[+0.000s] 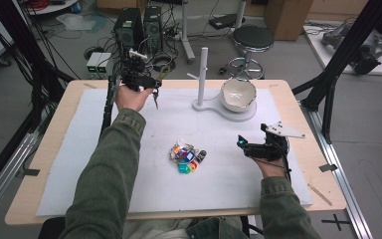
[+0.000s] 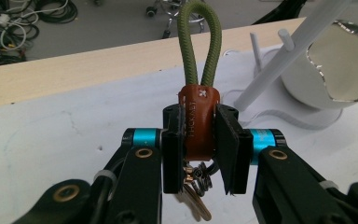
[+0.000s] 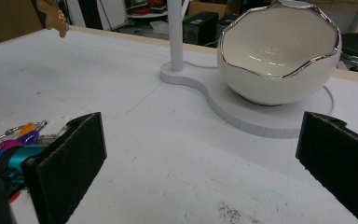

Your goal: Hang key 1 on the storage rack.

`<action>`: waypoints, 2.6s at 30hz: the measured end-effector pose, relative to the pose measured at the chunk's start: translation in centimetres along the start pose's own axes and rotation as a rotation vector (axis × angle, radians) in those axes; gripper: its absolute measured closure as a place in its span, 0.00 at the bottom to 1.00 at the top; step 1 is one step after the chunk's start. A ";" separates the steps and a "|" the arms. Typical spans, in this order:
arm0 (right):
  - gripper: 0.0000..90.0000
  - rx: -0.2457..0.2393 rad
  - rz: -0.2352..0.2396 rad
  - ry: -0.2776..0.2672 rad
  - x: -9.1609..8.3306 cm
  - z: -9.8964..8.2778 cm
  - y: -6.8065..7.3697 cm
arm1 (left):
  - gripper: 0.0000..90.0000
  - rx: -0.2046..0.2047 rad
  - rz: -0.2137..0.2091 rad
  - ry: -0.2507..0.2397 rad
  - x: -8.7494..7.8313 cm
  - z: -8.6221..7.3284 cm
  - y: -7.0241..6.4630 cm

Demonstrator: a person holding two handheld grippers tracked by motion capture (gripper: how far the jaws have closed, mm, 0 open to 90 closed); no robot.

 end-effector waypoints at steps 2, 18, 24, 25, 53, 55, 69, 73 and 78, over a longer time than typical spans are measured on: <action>0.01 -0.004 -0.005 -0.002 -0.1 0.0 0.0 | 0.81 0.003 -0.003 -0.007 0.1 0.2 -0.3; 0.01 -0.002 -0.010 -0.001 -0.1 -0.1 -0.1 | 0.81 0.033 -0.037 -0.007 1.8 1.1 -3.1; 0.01 -0.003 -0.006 0.004 0.0 -0.1 -0.1 | 0.81 0.031 -0.070 -0.024 2.1 1.2 -3.7; 0.01 -0.004 -0.004 0.005 0.0 -0.1 0.0 | 0.81 0.033 -0.074 -0.024 2.2 1.2 -3.8; 0.01 -0.003 -0.003 0.006 0.1 -0.1 -0.1 | 0.81 0.072 -0.089 0.017 4.4 0.7 -5.5; 0.01 -0.003 -0.002 0.006 0.1 -0.1 -0.1 | 0.81 0.074 -0.093 0.022 4.6 0.7 -5.6; 0.01 -0.009 -0.008 0.017 0.2 -0.3 -0.1 | 0.81 0.097 -0.111 0.040 6.7 0.6 -5.8; 0.01 -0.008 -0.013 0.018 0.1 -0.4 -0.2 | 0.81 0.101 -0.112 0.047 7.4 0.6 -5.8; 0.01 -0.007 -0.017 0.019 0.0 -0.4 -0.3 | 0.80 0.119 -0.116 0.041 7.8 0.5 -6.0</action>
Point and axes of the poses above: each handheld gripper's, and its own axes: x roughly forward along the jaws, z roughly out of its top, y roughly to its left, the point moved 5 cm from there along x, roughly forward along the jaws, and after that the axes turned 14 degrees about y, right-handed, at the moved point
